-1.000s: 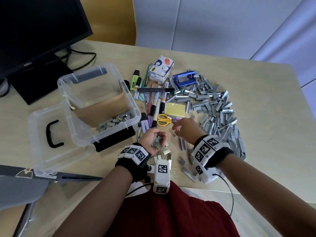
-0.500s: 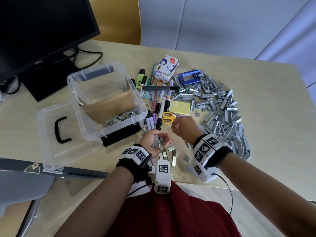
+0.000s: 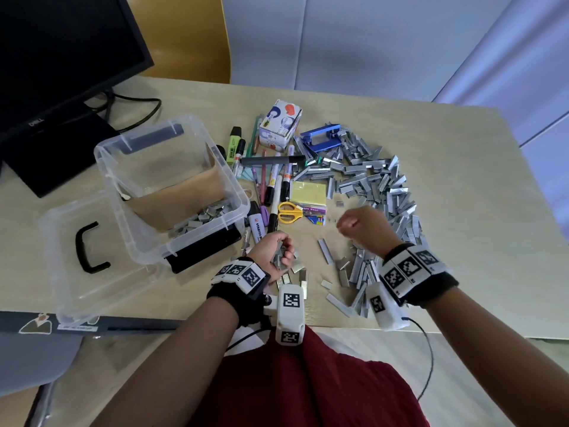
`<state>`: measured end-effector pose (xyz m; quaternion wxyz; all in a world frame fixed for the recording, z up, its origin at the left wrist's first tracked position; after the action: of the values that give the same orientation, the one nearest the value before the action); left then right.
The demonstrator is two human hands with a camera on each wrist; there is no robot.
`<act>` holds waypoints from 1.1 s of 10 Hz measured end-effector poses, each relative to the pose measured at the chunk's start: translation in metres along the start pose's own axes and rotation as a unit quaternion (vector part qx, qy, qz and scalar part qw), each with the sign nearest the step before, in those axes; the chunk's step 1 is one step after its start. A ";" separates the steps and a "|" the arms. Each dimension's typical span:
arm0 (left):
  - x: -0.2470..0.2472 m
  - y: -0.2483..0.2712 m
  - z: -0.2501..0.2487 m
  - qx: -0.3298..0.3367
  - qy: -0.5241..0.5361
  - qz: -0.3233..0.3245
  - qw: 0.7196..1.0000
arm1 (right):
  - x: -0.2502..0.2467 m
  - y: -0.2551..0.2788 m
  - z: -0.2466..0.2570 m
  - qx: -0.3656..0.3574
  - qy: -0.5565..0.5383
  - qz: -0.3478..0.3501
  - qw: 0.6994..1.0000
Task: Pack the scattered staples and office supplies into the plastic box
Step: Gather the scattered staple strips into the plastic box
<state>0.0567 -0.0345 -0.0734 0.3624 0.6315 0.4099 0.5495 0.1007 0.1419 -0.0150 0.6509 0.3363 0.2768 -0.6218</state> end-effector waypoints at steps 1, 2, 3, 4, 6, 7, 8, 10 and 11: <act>0.001 -0.005 -0.001 -0.007 -0.008 -0.004 1.000 | 0.005 0.018 -0.021 0.029 0.029 0.093 0.995; 0.006 -0.009 0.001 -0.011 -0.018 -0.003 1.000 | 0.017 0.031 -0.023 0.029 0.027 0.135 0.990; 0.012 -0.012 0.002 -0.012 -0.028 0.000 1.000 | 0.030 0.033 -0.023 0.028 0.018 0.131 0.991; 0.016 -0.016 0.003 -0.014 -0.033 0.003 0.999 | 0.038 0.032 -0.024 0.012 0.032 0.121 0.992; 0.020 -0.020 0.002 -0.021 -0.044 -0.001 0.999 | 0.043 0.028 -0.024 0.036 0.051 0.084 0.994; 0.019 -0.020 0.001 -0.019 -0.042 -0.003 0.999 | 0.042 0.031 -0.019 0.047 0.082 0.061 0.994; 0.016 -0.019 -0.001 -0.018 -0.036 -0.003 0.999 | 0.043 0.040 -0.010 0.029 0.170 0.105 0.979; 0.015 -0.018 -0.002 -0.018 -0.033 -0.004 0.999 | 0.051 0.039 -0.015 0.013 0.157 0.134 0.978; 0.014 -0.018 -0.001 -0.020 -0.032 -0.006 0.999 | 0.050 0.029 -0.022 0.047 0.066 0.065 0.995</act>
<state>0.0542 -0.0149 -0.0840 0.3911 0.6393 0.3904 0.5347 0.1348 0.1283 -0.0649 0.6536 0.4247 0.2671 -0.5666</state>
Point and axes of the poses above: each hand's wrist, its own y-axis away from the middle knuckle, its own x-axis out of the palm, z = x × y, the point moved 2 cm from there along -y, towards the middle knuckle, and after that the axes turned 15 degrees about -x, right-handed, at the moved point
